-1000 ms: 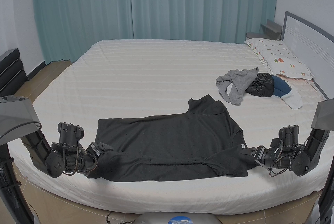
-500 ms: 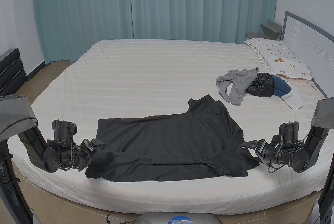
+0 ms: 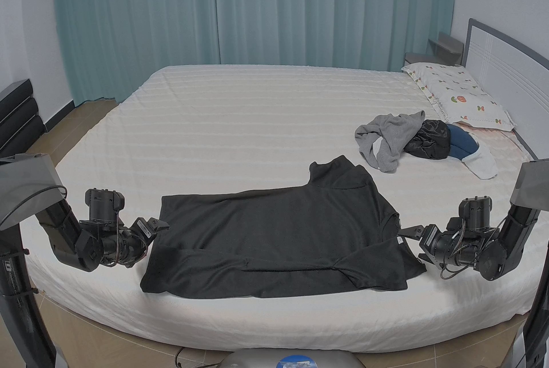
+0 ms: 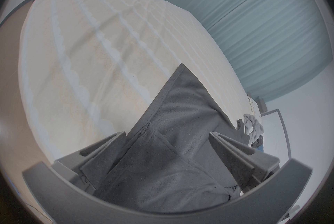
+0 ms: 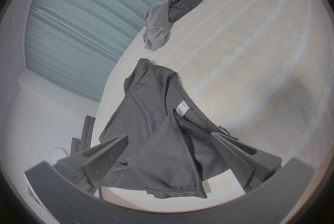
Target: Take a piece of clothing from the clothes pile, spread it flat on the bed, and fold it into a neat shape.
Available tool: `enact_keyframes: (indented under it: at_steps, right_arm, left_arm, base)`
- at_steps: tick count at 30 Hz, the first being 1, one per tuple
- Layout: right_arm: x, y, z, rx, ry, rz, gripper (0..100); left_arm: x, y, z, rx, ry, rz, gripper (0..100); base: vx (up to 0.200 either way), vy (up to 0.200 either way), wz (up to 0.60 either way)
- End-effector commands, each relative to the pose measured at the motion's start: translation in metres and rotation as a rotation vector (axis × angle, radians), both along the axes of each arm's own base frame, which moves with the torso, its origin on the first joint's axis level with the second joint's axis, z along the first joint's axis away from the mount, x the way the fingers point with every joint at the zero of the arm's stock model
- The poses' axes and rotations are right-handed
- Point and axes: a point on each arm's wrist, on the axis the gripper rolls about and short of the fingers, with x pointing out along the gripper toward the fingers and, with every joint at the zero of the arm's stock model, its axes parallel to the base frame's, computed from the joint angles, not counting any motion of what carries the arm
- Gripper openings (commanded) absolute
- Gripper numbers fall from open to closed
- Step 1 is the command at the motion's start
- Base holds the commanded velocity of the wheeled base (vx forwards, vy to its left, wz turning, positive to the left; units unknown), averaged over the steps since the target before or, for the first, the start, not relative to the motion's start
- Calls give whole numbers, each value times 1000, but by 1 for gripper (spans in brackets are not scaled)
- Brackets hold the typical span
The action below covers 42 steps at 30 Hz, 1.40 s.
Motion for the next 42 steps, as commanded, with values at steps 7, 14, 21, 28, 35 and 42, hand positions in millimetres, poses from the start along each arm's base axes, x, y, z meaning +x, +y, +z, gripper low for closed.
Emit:
enact_keyframes:
  at_steps: [7,14,21,28,35,42]
  right_arm:
    - [2,1,-1,-1,-1,5,100]
    - [13,2,4,-8,-34,-2,100]
    - [41,1,3,-33,-45,9,100]
    - [48,3,-14,-46,-22,53,100]
    - [48,2,-14,-28,-39,98,100]
    - [49,4,-15,-8,-53,177,100]
  left_arm:
    - [14,-4,-15,31,14,-41,0]
    - [11,-3,-24,84,34,-69,0]
    - [7,4,-19,122,28,-42,0]
    - [3,6,-12,151,18,-2,0]
    - [1,4,-14,150,28,-7,0]
    - [1,3,-15,147,29,-6,0]
  base:
    - [0,0,0]
    - [0,0,0]
    - [0,0,0]
    - [0,0,0]
    - [0,0,0]
    - [0,0,0]
